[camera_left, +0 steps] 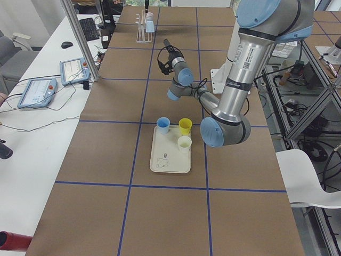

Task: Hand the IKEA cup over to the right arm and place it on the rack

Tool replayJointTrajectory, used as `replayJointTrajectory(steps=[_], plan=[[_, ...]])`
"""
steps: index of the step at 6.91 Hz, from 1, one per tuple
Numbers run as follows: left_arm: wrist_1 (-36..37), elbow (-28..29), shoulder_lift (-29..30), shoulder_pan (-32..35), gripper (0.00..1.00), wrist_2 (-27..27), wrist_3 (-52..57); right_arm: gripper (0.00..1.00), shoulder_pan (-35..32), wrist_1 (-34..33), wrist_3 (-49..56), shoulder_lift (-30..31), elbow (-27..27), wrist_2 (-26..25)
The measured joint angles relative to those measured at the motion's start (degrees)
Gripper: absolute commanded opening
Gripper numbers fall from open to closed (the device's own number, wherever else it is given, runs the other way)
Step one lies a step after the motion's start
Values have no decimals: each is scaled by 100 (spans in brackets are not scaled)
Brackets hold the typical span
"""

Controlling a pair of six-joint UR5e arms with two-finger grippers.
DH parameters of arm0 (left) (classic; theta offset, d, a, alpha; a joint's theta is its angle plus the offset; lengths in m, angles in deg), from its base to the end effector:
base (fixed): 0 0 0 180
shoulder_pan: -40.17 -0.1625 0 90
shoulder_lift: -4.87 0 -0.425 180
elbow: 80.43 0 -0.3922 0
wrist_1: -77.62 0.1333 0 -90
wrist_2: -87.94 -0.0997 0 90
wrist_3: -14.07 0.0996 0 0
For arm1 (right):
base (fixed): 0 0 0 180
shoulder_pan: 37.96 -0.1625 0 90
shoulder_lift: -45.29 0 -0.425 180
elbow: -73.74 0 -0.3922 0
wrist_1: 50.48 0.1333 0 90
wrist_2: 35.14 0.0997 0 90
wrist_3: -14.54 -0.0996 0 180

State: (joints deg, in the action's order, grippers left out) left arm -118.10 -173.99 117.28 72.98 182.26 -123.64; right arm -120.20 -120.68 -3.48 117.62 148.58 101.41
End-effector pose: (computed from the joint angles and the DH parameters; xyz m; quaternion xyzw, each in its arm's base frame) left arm 0.3710 -0.3888 0.2432 -0.1335 0.9021 -0.2380 0.3343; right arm -0.0259 -0.6414 0.5758 0.0868 -0.4176 0.0044 0.9045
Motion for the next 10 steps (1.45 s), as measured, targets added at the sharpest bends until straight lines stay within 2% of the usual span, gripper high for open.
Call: replayJointTrajectory(steps=[2,4,5,7,9,10], plan=[[199,109,11,112,91,29,771,100,-15,10,-129,81,331,22],[1043,117,29,564,91,115,1439,100,-19,52,-609,307,783,29],[1606,137,24,853,91,442,1994,100,-18,65,-777,423,980,29],[3101,170,-35,1598,91,1791,3517,100,-3,75,-889,544,1142,30],[4158,360,-239,2489,91,3070,4611,100,92,77,-908,596,1174,46],[4506,407,-508,2823,90,3502,5398,100,164,77,-910,611,1189,68]])
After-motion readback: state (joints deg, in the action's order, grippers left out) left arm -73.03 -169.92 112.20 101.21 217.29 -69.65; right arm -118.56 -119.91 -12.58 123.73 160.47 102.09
